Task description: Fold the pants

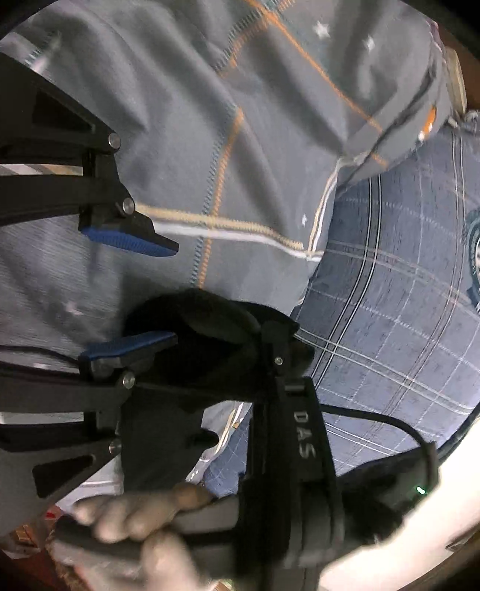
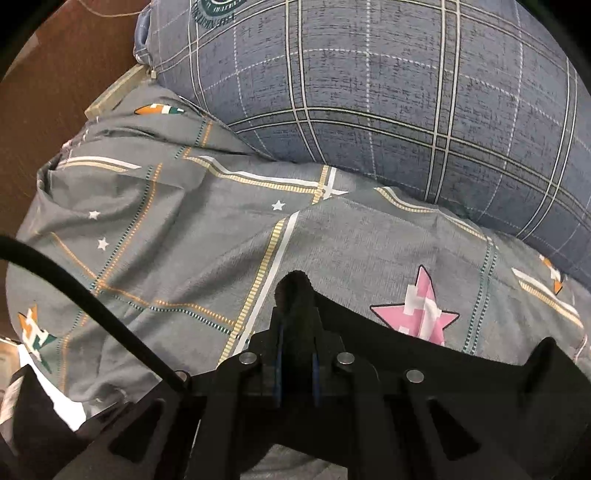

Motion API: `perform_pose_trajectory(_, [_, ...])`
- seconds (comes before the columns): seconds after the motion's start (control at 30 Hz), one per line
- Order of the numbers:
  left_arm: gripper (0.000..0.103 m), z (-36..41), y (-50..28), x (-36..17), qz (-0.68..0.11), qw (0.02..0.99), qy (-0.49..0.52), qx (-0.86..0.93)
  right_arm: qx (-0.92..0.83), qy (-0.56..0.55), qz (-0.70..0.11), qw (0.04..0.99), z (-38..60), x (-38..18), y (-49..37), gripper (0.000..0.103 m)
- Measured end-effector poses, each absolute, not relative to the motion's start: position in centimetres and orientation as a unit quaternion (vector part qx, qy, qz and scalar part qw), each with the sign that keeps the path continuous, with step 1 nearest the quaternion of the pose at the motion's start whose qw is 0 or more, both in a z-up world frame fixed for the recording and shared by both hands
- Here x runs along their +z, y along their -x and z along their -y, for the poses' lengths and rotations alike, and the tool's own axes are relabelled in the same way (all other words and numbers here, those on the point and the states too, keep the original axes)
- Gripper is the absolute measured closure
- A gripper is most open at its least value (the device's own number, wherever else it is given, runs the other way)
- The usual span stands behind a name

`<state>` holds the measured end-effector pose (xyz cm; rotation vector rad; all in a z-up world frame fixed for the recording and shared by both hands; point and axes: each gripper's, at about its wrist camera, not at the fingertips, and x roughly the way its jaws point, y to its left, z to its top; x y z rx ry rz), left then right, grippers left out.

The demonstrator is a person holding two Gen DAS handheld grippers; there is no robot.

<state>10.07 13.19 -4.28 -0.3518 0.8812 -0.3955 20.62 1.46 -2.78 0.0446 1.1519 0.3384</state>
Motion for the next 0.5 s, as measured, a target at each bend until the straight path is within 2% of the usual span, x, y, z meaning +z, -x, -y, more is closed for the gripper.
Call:
perform_pose_trajectory(0.03, [0.088,-12.6,-10.5,-4.4,-0.424,0.868,0.165,-0.199,0.161,-0.025,-0.542,0.824,-1.3,-2.8,-20.6,0.091])
perform_pose_trajectory(0.07, [0.098,-11.8,-10.8,-4.5,-0.431,0.862,0.165,-0.209,0.163,-0.03,-0.542,0.824,-1.0,-2.9,-20.7,0.091])
perform_pose_trajectory(0.5, [0.098,-3.8,-10.2,-1.9,-0.431,0.858,0.135,-0.245,0.15,-0.125,-0.52,0.832,8.9,-2.5,-18.9,0.091])
